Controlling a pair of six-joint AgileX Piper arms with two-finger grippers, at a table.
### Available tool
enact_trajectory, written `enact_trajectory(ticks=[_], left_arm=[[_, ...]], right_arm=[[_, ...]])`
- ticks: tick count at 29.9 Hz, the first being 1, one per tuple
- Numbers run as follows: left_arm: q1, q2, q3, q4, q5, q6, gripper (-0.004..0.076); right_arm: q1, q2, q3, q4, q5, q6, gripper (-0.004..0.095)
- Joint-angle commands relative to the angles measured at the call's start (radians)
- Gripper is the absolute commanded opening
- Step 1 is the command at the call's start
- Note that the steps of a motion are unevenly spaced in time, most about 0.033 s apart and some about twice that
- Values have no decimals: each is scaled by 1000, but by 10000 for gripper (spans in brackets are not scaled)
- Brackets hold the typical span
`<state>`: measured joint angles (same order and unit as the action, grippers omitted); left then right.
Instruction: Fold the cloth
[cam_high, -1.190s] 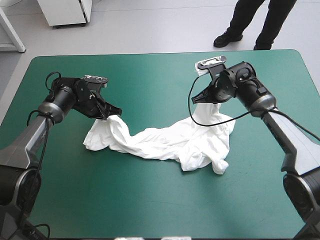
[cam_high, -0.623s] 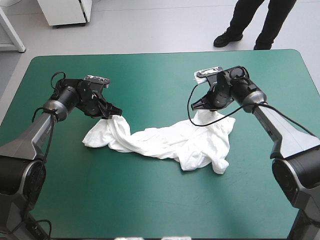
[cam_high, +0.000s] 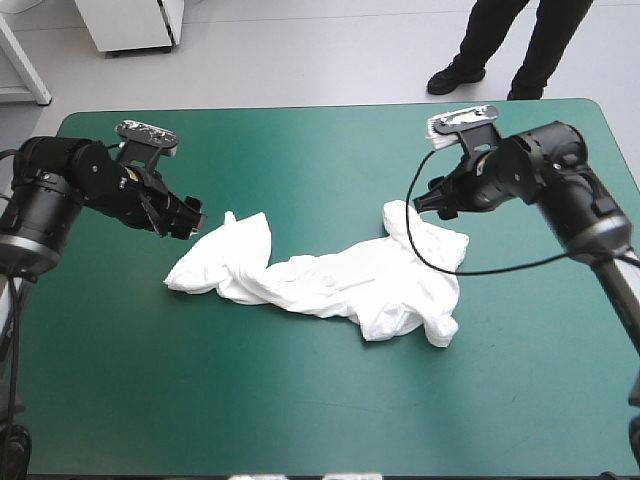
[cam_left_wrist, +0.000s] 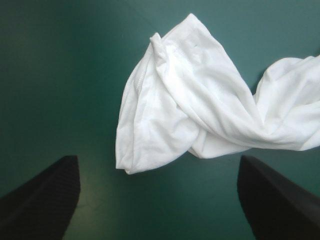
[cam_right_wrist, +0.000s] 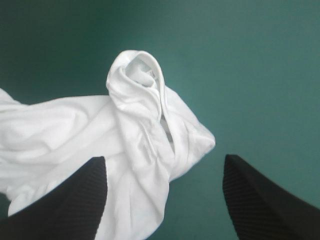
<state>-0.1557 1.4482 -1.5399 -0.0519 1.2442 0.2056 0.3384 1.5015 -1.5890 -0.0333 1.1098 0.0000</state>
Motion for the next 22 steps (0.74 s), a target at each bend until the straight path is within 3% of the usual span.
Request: enact_trajectory(ticks=[1,4,10,17,22], left_arm=[[0,-66,-13,8,14,11,619],[0,-75,54,39,-13,21,619],[0,-30,170,-13,-191,41,619],[0,156,133,-61,-318,41,619],[-4,317,-14,-61,-315,20,584]], right_arm=[[-6,-153,64,-2,29,16,631],[-6,-254,161,-2,71,36,631],[-6,-411,328,-2,136,51,630],[-6,-438,378,-7,131,51,625],[-6,-416,378,1,115,49,617]])
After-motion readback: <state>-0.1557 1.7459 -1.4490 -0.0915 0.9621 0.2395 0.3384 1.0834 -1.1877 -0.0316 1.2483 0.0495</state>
